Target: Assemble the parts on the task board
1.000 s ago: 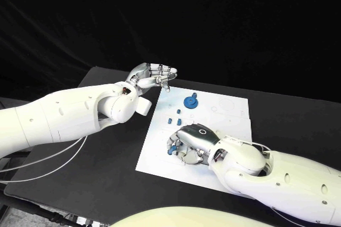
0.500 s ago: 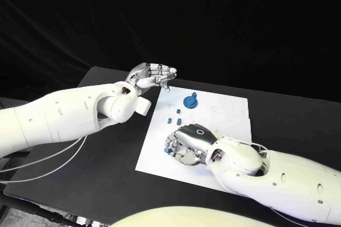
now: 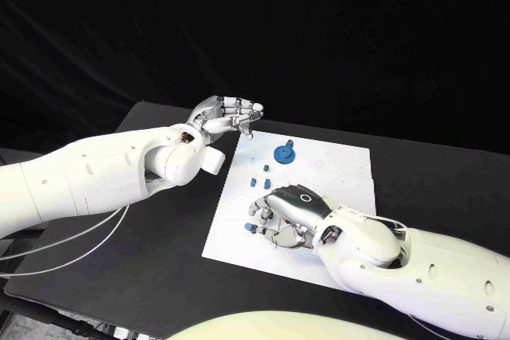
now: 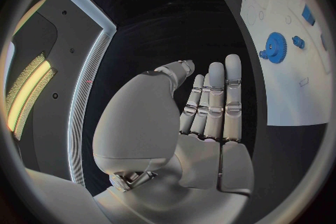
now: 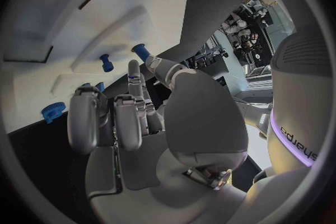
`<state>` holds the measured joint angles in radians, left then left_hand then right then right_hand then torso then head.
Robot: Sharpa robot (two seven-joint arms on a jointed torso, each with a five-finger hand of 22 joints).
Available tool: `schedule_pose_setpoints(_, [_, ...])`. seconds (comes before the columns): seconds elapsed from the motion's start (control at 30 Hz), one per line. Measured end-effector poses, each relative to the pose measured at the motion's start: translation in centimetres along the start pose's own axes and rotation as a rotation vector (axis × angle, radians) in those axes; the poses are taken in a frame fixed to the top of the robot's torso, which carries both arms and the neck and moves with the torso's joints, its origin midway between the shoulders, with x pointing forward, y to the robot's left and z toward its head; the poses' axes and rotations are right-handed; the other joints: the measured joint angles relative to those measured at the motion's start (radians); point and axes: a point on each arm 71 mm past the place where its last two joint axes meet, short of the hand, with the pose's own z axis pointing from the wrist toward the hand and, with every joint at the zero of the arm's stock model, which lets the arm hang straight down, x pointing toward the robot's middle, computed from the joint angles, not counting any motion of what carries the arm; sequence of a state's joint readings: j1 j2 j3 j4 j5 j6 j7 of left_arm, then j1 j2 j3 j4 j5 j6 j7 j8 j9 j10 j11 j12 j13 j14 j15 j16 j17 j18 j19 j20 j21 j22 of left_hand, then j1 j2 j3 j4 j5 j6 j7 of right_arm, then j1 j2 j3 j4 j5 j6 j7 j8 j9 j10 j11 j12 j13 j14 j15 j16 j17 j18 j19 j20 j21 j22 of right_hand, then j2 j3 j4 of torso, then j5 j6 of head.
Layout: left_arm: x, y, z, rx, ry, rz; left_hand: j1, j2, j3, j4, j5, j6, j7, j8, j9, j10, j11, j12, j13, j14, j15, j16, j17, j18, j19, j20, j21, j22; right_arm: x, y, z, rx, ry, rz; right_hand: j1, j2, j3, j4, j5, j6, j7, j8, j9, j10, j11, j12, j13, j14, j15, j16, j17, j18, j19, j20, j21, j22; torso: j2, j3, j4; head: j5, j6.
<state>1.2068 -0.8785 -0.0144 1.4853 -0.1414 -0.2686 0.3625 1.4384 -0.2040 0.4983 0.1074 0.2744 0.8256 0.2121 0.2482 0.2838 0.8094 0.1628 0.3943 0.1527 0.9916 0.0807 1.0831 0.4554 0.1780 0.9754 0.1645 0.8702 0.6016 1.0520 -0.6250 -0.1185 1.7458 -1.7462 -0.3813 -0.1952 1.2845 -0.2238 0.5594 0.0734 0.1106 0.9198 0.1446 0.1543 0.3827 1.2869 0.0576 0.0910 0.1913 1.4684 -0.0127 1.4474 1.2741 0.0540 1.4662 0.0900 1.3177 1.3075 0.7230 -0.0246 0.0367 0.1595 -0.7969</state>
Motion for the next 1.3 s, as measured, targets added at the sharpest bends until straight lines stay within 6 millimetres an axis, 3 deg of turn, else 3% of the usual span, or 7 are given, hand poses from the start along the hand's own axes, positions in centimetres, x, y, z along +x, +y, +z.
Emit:
schedule_pose_setpoints(0.13, [0.0,0.0,0.0,0.000,-0.001,0.000,0.000,0.000,0.000,0.000,0.000,0.000,0.000,0.000,0.000,0.000,0.000,0.000,0.000,0.000,0.000,0.000,0.000,0.000,0.000,0.000,0.000,0.000,-0.2,0.2,-0.2,-0.006,-0.016,0.006,-0.017,-0.018,-0.039,0.003,0.032,0.008,-0.015,0.000,0.004,0.045,-0.015,0.060,0.048,-0.002,-0.016,0.008,0.014,0.000,0.000,-0.012,0.015,0.000,0.000,0.0000,-0.0005,-0.001,0.001])
schedule_pose_setpoints(0.27, [0.0,0.0,0.0,-0.001,-0.001,0.000,0.000,0.000,0.000,0.000,0.000,0.000,0.000,0.000,0.000,0.000,0.000,0.000,0.000,0.000,0.000,0.000,0.000,0.000,0.000,0.000,0.000,0.000,-0.4,0.3,-0.2,-0.012,-0.024,0.012,-0.021,-0.029,-0.134,0.001,0.060,0.028,-0.036,0.004,0.007,-0.009,-0.033,0.396,0.353,-0.002,-0.027,0.027,0.033,0.000,0.000,-0.026,0.036,0.000,0.000,0.0000,-0.0007,-0.002,0.002])
schedule_pose_setpoints(0.57, [0.0,0.0,0.0,-0.001,0.000,0.000,0.000,0.000,0.000,0.000,0.000,0.000,0.000,0.000,0.000,0.000,0.000,0.000,0.000,0.000,0.000,0.000,0.000,0.000,0.000,0.000,0.000,0.000,-0.1,0.6,0.4,-0.018,-0.013,0.022,-0.013,-0.013,-0.179,0.039,0.060,0.035,-0.031,0.004,0.006,0.009,-0.025,0.994,0.897,-0.002,-0.027,0.057,0.034,0.000,0.000,-0.026,0.082,0.000,0.000,-0.0004,-0.0006,-0.004,0.001])
schedule_pose_setpoints(0.67, [0.0,0.0,0.0,-0.001,0.001,0.000,0.000,0.000,0.000,0.000,0.000,0.000,0.000,0.004,0.000,-0.004,0.004,0.000,0.000,0.000,0.000,0.000,0.000,0.000,0.000,0.000,0.000,0.000,0.0,0.7,0.7,-0.019,-0.006,0.023,-0.017,-0.009,-0.190,0.049,0.060,0.041,-0.030,0.011,0.005,0.044,-0.023,1.119,1.012,-0.002,-0.027,0.064,0.034,-0.016,0.000,-0.026,0.100,0.000,0.000,-0.0006,0.0000,-0.004,0.000])
schedule_pose_setpoints(1.07, [0.0,0.0,0.0,-0.002,0.001,0.000,0.000,0.000,0.000,0.000,0.000,0.000,0.000,0.004,0.000,-0.004,0.004,0.000,0.000,0.000,0.000,0.000,0.000,0.000,0.000,0.000,0.000,0.000,0.4,1.0,1.5,-0.020,0.015,0.022,0.000,0.008,-0.200,0.059,0.060,0.068,-0.032,0.020,0.005,0.105,-0.022,1.303,1.117,-0.002,-0.027,0.078,0.034,-0.016,0.000,-0.026,0.147,0.001,0.000,-0.0011,0.0007,-0.004,-0.003])
schedule_pose_setpoints(1.13, [0.0,0.0,0.0,-0.002,0.001,0.000,0.000,0.000,0.000,0.000,0.000,0.000,0.000,0.004,0.000,-0.004,0.004,0.000,0.000,0.000,0.000,0.000,0.000,0.000,0.000,0.000,0.000,0.000,0.4,1.1,1.5,-0.021,0.019,0.022,0.012,0.029,-0.196,0.062,0.060,0.092,-0.039,0.036,0.006,0.131,-0.028,1.341,1.117,-0.002,-0.027,0.087,0.034,-0.020,0.000,-0.026,0.164,0.001,0.000,-0.0011,0.0007,-0.004,-0.003])
schedule_pose_setpoints(1.3, [0.0,0.0,0.0,-0.002,0.001,0.000,0.000,0.000,0.000,0.000,0.000,0.000,0.000,0.004,0.000,-0.004,0.004,0.000,0.000,0.000,0.000,0.000,0.000,0.000,0.000,0.000,0.000,0.000,0.5,1.0,1.6,-0.019,0.031,0.020,0.017,0.034,-0.184,0.063,0.060,0.115,-0.050,0.051,0.009,0.143,-0.034,1.356,1.117,-0.002,-0.027,0.087,0.034,-0.027,0.000,-0.026,0.175,0.000,0.000,-0.0009,0.0005,-0.002,-0.005])
